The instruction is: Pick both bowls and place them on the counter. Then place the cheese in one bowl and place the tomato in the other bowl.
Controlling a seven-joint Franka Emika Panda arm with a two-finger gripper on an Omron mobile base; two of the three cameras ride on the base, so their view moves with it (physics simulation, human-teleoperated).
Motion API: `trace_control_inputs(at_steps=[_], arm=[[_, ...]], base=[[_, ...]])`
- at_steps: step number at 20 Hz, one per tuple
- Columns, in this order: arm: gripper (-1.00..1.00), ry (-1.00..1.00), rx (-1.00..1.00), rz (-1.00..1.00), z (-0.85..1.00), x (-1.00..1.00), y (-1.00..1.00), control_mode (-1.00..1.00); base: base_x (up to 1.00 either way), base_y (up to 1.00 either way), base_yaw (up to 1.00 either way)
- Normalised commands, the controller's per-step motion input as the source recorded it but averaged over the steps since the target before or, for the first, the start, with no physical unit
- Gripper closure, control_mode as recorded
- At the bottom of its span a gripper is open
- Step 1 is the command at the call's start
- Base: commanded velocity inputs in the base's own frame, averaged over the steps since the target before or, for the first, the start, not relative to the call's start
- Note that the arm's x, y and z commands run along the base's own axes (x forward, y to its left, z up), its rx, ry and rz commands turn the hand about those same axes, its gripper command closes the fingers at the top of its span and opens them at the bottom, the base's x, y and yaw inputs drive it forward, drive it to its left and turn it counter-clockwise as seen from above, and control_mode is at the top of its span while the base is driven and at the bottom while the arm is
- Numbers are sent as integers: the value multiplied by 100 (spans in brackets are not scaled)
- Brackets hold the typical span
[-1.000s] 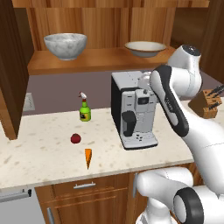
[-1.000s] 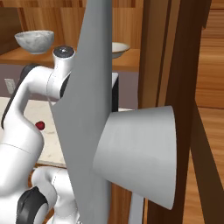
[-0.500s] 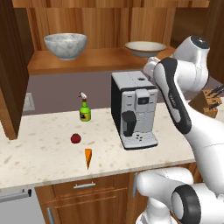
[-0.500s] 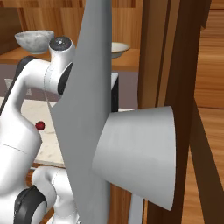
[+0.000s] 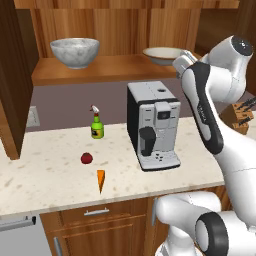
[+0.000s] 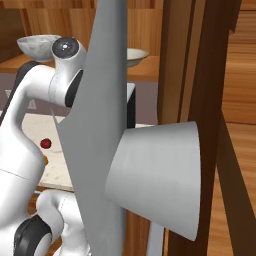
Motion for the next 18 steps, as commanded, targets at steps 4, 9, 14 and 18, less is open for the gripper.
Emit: trace_control_inputs(at_steps=[4,9,14,18], arm=[[-100,-11,15,-11,30,1,-13,-100],[-100,-9,17,-7,31,5,-12,-100],[-100,0,14,-6,27,18,-11,-100],[-100,0,13,-2,23,24,-12,-100]], base=[[0,0,0],[0,0,0],[0,0,0],[0,0,0]])
